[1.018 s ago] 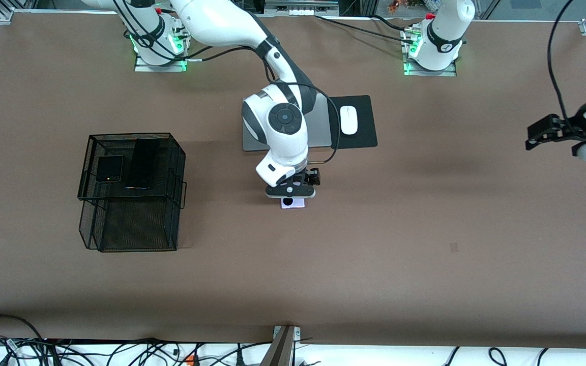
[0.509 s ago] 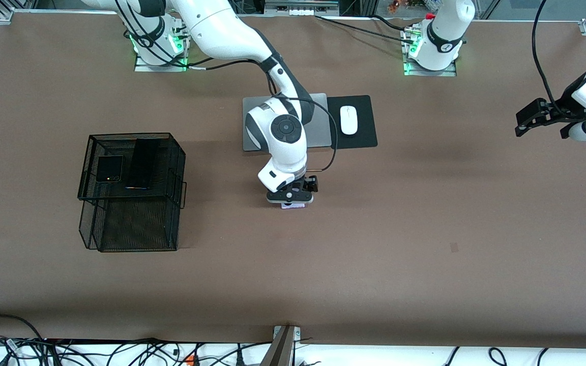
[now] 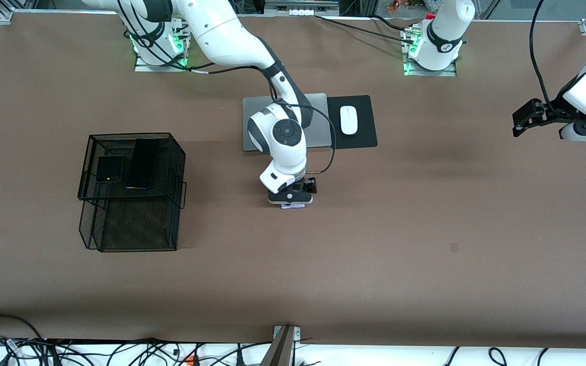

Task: Place phones with both arms

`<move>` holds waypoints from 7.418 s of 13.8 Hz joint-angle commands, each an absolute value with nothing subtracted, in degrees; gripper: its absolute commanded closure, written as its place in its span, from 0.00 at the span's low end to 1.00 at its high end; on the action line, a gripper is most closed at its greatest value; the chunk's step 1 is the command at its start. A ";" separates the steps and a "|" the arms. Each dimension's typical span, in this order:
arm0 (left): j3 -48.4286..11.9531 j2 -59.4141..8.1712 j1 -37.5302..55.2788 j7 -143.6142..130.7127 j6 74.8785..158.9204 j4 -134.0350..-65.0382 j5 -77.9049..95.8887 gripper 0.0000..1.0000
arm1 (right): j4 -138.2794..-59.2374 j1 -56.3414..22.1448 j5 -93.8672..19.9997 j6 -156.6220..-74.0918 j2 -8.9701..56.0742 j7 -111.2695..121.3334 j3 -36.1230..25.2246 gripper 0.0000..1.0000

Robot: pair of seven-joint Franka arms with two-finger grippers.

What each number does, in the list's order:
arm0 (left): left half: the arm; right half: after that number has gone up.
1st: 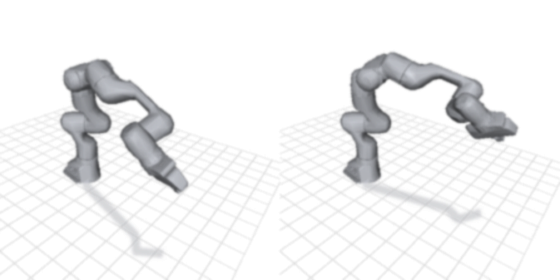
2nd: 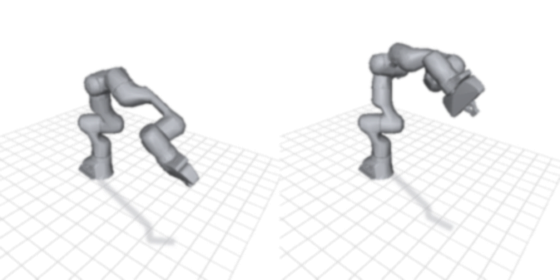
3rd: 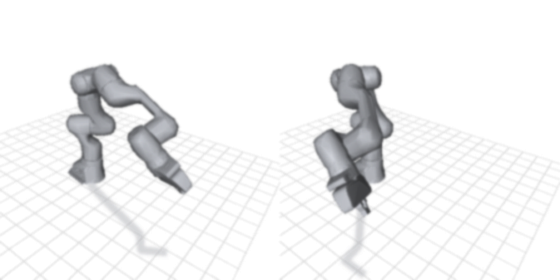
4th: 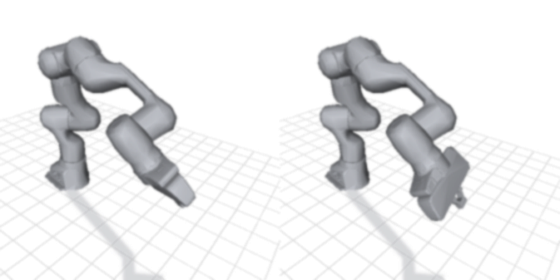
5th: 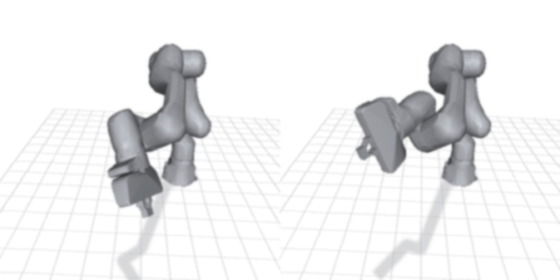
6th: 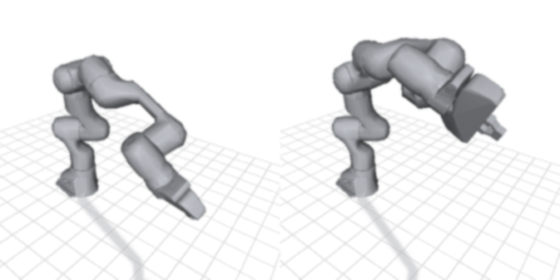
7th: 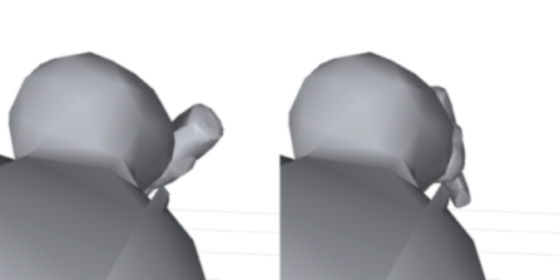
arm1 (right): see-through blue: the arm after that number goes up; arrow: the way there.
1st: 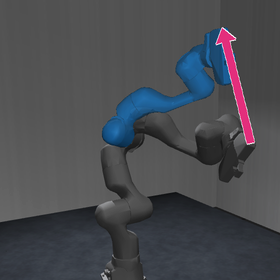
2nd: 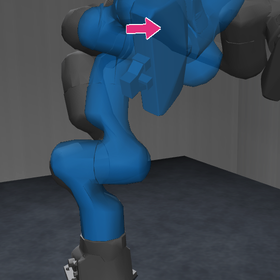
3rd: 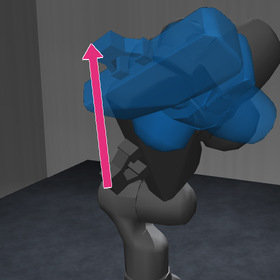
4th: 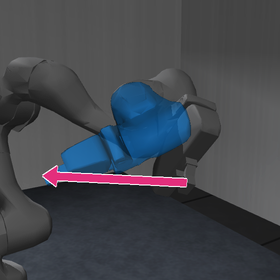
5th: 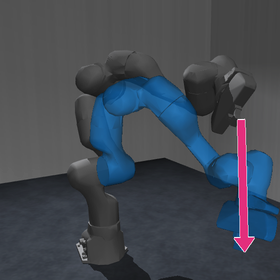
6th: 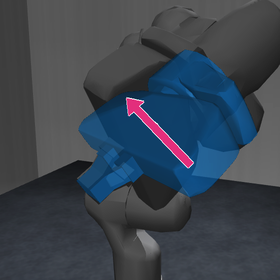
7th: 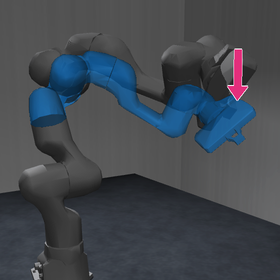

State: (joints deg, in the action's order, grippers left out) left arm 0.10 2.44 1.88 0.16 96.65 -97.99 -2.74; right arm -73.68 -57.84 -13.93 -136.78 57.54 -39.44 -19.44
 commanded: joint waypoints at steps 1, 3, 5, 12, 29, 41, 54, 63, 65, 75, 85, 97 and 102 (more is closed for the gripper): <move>-0.26 0.80 1.76 -0.27 96.68 -95.37 -4.22 0.00 | -74.09 -58.53 -14.50 -137.90 58.09 -39.64 -19.60 0.00; -0.26 0.88 1.50 -0.18 96.33 -95.54 -4.13 0.00 | -74.09 -58.80 -14.59 -138.34 58.36 -39.64 -19.34 0.00; -0.26 0.88 1.41 -0.18 95.89 -95.54 -4.13 0.00 | -74.09 -58.80 -14.50 -138.34 58.36 -39.46 -19.34 0.34; -0.26 0.70 1.23 -0.09 95.89 -95.27 -4.22 0.00 | -73.83 -58.80 -14.41 -138.08 57.92 -39.46 -19.34 0.91; -0.35 0.70 1.93 1.94 95.01 -95.10 -4.04 0.00 | -66.07 -54.23 -14.85 -95.72 38.77 -20.25 -32.41 0.98; -0.26 0.00 1.41 -0.43 95.01 -93.52 -3.78 0.00 | -71.45 -29.53 -24.07 -106.95 44.20 18.63 -36.74 0.97; 0.35 -0.61 1.23 -0.88 93.96 -92.29 -3.52 0.00 | -82.44 -30.41 -30.23 -115.58 47.90 17.58 -34.80 0.80; -1.84 -0.44 1.85 -3.24 93.87 -92.37 -3.52 0.00 | -82.27 -30.76 -29.36 -106.28 44.84 14.94 -38.57 0.00; -1.85 -0.44 1.50 -3.08 93.52 -92.37 -3.52 0.00 | -81.48 -31.37 -29.01 -102.06 42.46 14.94 -40.42 0.00; -1.93 -0.61 1.76 -3.25 93.52 -92.20 -3.52 0.00 | -77.51 -38.32 -16.47 -90.62 27.63 12.06 -44.76 0.00; -1.93 -0.62 1.41 -3.69 92.81 -91.58 -3.34 0.00 | -91.93 -13.14 1.49 -90.80 2.65 -0.26 -11.64 0.00; -1.93 -0.97 1.76 -4.31 92.81 -91.41 -3.34 0.00 | -91.93 3.60 2.19 -89.65 0.53 -0.26 0.79 0.00; -1.93 -0.97 1.76 -4.22 92.81 -91.41 -3.34 0.00 | -91.93 3.60 1.58 -89.30 0.53 -0.44 0.70 0.00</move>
State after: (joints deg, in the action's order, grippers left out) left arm -1.71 0.14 1.66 -3.74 94.31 -93.63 -2.79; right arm -91.08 2.37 1.07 -89.49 1.45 0.33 -0.54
